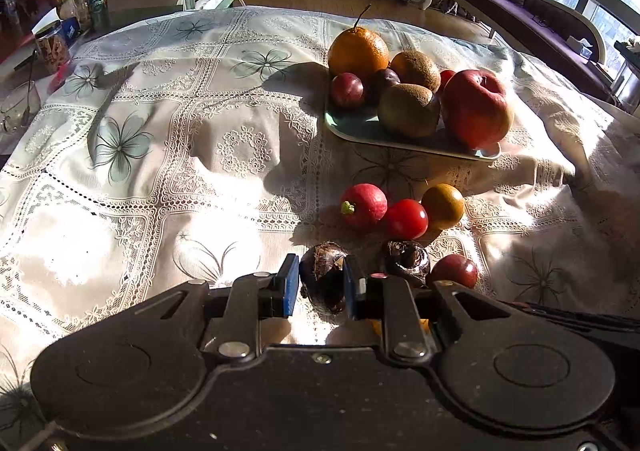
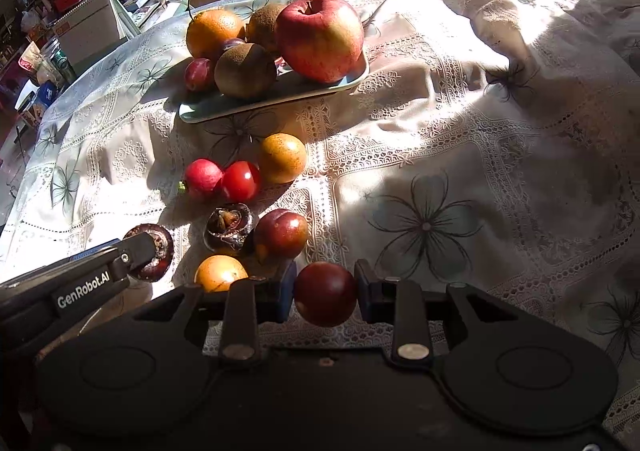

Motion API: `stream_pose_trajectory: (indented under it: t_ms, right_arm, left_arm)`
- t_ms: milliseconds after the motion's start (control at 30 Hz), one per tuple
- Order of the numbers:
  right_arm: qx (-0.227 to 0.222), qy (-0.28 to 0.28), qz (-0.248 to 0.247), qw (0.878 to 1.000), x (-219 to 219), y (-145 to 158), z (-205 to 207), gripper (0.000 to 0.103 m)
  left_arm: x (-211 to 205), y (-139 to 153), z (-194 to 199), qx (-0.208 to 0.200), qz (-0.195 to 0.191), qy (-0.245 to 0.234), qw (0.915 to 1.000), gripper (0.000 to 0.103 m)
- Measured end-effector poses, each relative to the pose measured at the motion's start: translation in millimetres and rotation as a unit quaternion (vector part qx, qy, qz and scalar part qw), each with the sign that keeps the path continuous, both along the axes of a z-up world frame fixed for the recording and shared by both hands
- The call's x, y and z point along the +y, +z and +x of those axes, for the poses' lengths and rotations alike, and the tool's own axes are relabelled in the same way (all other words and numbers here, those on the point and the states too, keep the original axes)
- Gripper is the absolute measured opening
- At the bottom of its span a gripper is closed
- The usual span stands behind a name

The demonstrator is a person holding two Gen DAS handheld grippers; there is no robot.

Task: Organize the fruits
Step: 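Carry both fruits over the basket and open both grippers to release them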

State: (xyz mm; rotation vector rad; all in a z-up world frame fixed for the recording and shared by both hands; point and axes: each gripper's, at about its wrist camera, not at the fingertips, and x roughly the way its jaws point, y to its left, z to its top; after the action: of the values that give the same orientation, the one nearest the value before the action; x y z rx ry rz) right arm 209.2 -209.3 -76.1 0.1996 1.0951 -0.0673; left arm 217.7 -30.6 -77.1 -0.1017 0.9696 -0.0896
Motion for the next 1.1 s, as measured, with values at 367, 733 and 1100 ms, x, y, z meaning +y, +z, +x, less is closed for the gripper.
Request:
stream_pose_trajectory:
  t_ms: [367,733,1100]
  right_arm:
    - [-0.087,-0.013,0.060,0.994,-16.7,90.1,-44.3,0.033]
    - [-0.121,0.083,0.143,0.979,-26.4,143.5,-133.5,0.033]
    - [-0.046,0.112,0.069,0.990,-5.0,85.6,-176.0,0.033]
  left_arm:
    - [13.8,92.9,-52.0,-0.057,-0.001,0.005,0.9984,0.030]
    - [25.9,109.2,-131.3,-0.051,-0.022,-0.057,0.9968,0.030]
    - [17.4,61.3,-163.1,0.007,-0.012,-0.055,0.9984,0.018]
